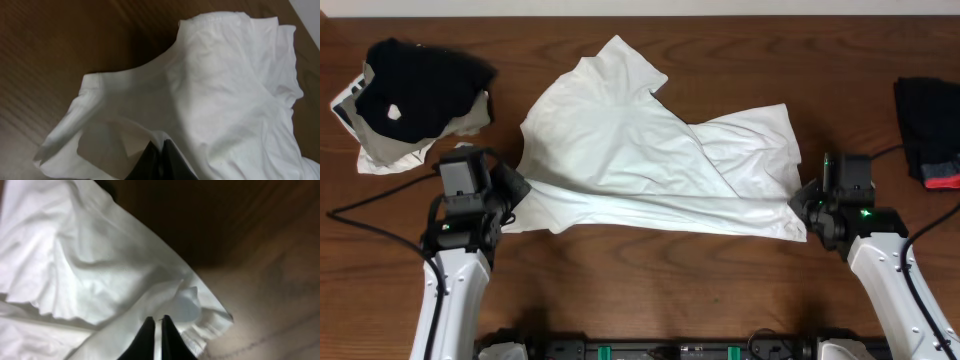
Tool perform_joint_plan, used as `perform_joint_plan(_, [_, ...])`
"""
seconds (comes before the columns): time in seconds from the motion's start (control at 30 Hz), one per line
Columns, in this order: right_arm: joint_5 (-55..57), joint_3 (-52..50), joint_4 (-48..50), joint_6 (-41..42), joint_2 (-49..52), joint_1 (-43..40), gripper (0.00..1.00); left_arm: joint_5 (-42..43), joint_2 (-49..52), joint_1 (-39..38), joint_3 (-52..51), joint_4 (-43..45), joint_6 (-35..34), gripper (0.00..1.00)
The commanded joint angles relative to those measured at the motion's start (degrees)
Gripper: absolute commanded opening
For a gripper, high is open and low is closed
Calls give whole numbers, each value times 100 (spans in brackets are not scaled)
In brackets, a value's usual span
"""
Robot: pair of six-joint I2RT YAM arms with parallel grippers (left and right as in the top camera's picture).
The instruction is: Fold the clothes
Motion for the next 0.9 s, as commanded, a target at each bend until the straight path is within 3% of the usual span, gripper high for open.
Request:
perform_joint_plan(0.0, [186,87,186,-7,15,-52,1,-214,205,-15,96,190,-11,6])
perform_joint_plan(0.37, [-118,87,951,-155,551,-52,1,-212,986,-15,96,673,-11,6])
perform_joint_plan(0.57, [-1178,87,1491,-1456,949,-35,10,-212,1349,-15,96,1045,-11,6])
perform_joint_plan(0.7, [-1209,90,1237,-1899,935,-35,22,-212,1606,-15,96,1110,-11,6])
perform_joint_plan(0.87, [-1799,90,811,-2931,935,70,27,-212,1928,-15,96,1180,-11,6])
